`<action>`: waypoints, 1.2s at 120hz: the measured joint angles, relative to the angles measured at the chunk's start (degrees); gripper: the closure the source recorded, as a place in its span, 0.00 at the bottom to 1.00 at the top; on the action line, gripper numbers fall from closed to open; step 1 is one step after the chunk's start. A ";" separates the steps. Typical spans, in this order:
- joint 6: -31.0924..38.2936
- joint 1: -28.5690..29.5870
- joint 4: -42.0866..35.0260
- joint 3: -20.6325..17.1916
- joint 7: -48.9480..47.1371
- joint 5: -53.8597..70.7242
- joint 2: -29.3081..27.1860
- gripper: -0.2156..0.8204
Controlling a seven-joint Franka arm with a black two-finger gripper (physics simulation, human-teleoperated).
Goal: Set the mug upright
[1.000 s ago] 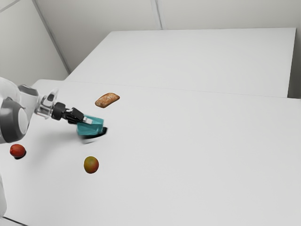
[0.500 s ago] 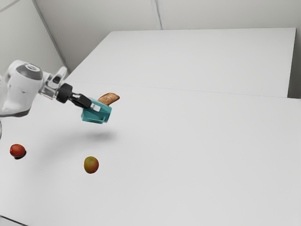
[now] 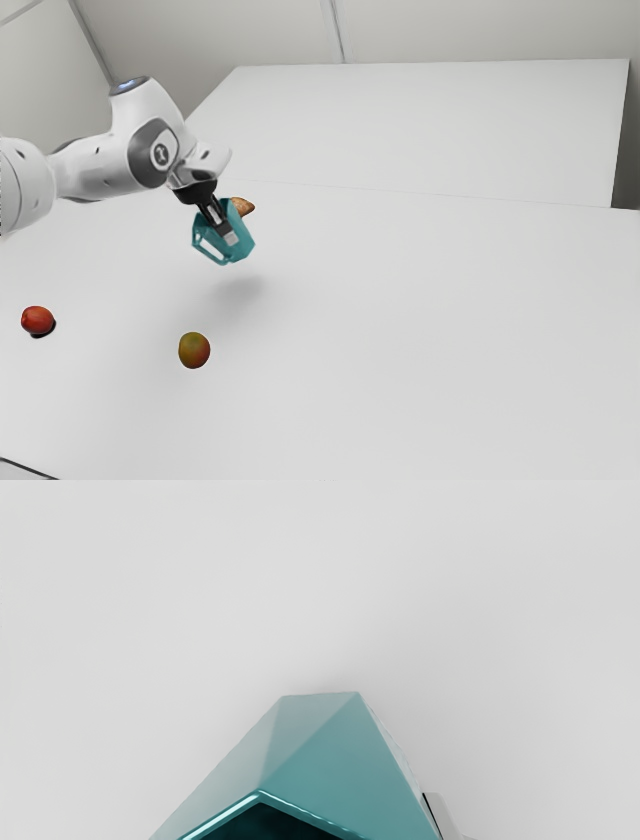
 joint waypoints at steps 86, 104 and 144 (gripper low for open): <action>9.64 -2.43 -6.56 -3.37 -14.42 11.23 1.38 0.97; 10.59 -3.03 -6.59 -3.37 -16.01 11.23 2.62 0.97; 10.81 -3.87 -7.16 -3.37 -19.15 10.93 4.04 0.97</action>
